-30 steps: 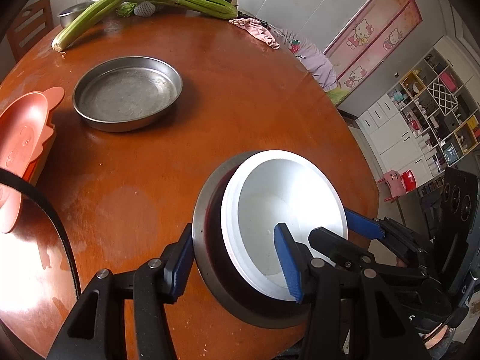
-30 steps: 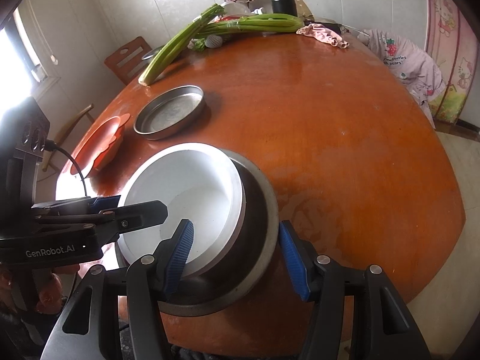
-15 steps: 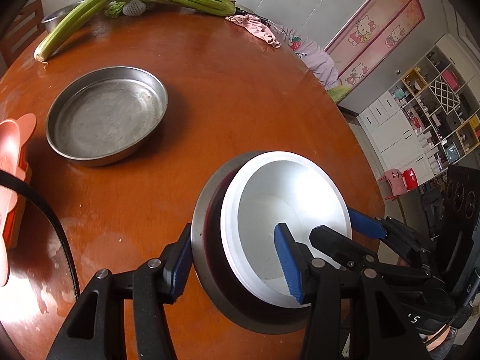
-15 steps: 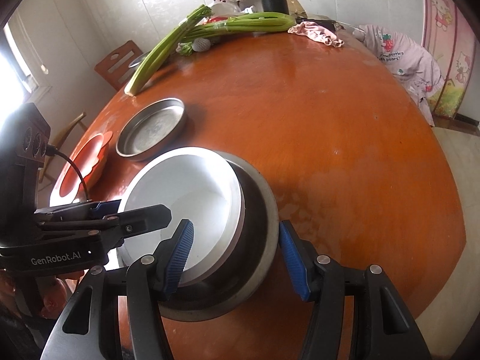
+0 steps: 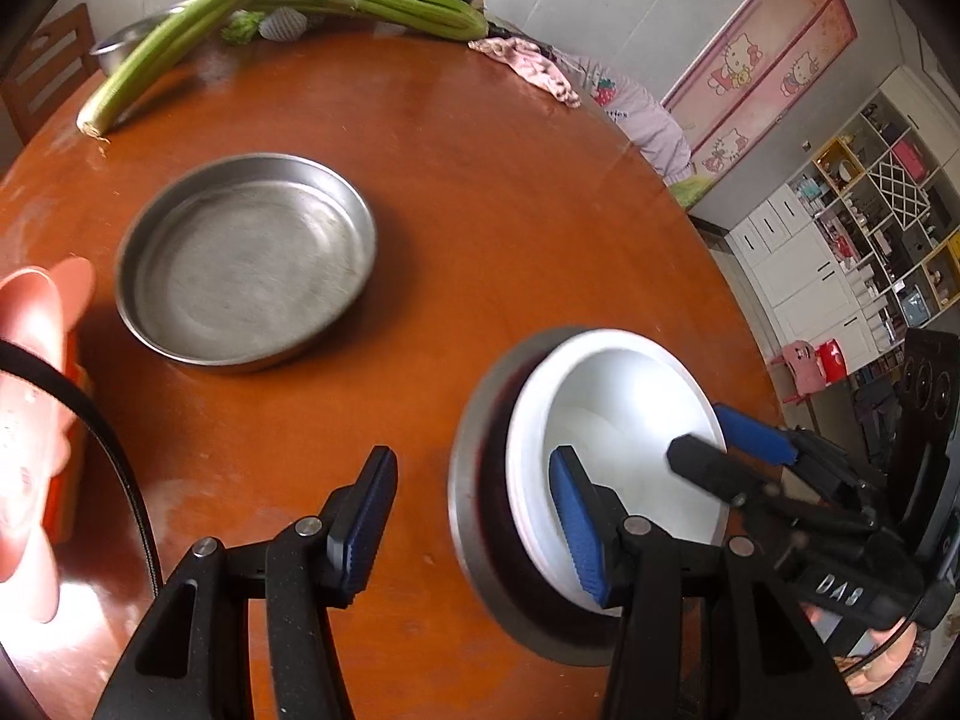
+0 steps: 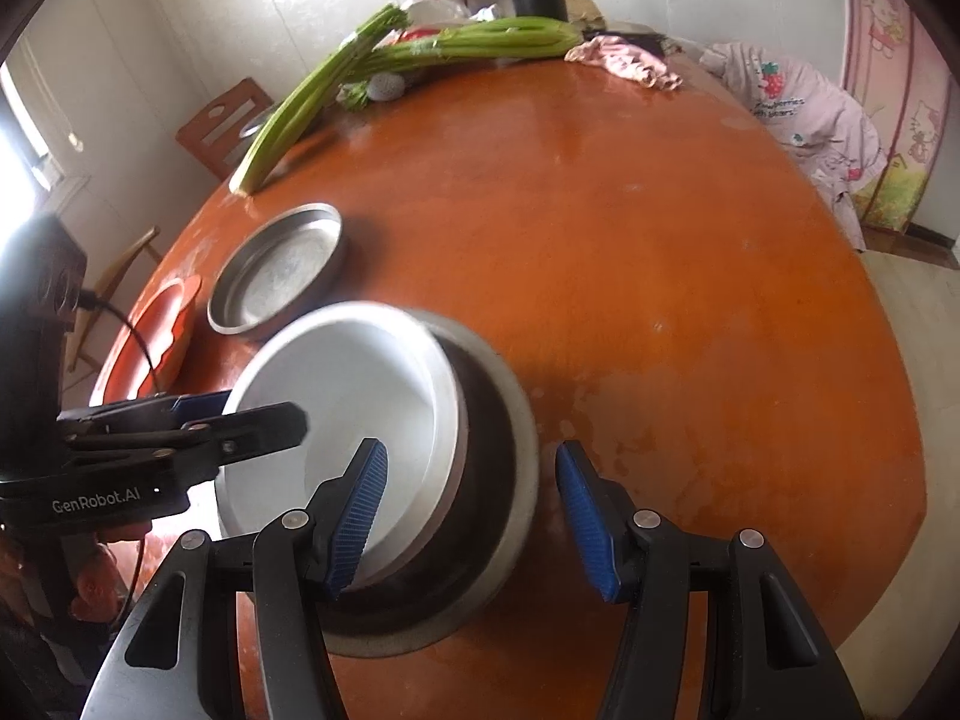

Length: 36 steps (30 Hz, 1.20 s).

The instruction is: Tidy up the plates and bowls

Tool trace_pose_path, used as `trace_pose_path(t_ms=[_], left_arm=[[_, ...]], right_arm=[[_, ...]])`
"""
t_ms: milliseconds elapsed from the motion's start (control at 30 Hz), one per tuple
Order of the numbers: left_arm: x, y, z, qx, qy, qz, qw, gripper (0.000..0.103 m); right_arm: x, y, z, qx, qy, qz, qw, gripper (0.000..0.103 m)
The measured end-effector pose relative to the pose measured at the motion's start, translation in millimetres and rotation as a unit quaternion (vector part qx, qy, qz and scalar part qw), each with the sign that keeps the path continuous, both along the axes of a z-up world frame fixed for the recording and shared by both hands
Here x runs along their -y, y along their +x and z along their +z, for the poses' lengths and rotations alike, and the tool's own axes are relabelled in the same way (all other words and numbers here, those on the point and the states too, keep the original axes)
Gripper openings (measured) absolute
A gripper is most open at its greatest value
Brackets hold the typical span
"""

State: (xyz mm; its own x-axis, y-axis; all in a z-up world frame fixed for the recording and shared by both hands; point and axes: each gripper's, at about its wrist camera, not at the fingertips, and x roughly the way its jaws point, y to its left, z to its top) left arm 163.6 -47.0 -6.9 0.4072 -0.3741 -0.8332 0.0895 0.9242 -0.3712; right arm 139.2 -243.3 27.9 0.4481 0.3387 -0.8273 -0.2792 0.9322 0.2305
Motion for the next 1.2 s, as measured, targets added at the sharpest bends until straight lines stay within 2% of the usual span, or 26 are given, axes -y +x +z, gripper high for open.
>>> trace_pose_path(t_ms=[200,400,567,733,967,1200], left_arm=[[-16.6,-6.2,19.3,0.026,0.001,-0.002,0.9996,0.053],[-41.1,-4.5,44.3,0.055,-0.010,-0.004,0.9984,0.053],[-63.8,-6.3,67.9,0.088,0.006,0.013,0.9960,0.053],[-89.3,-6.0,84.2,0.104,0.007,0.034,0.9939,0.054],[-110.8,-9.2,91.3,0.116,0.014,0.044,0.9922,0.056],[-127.8,2.6,86.0,0.105,0.023,0.044,0.9933,0.056]], right_arm=[[-10.7,7.3,23.6,0.027,-0.002,-0.010,1.000,0.061],[-40.0,13.0,49.6,0.060,0.002,-0.004,0.998,0.061],[-68.7,17.1,62.9,0.074,0.002,0.004,0.997,0.061],[-95.8,18.8,69.5,0.081,-0.004,0.011,0.997,0.061],[-121.9,20.4,72.9,0.090,-0.008,0.012,0.996,0.061],[-141.0,22.2,69.1,0.089,-0.009,0.009,0.996,0.061]])
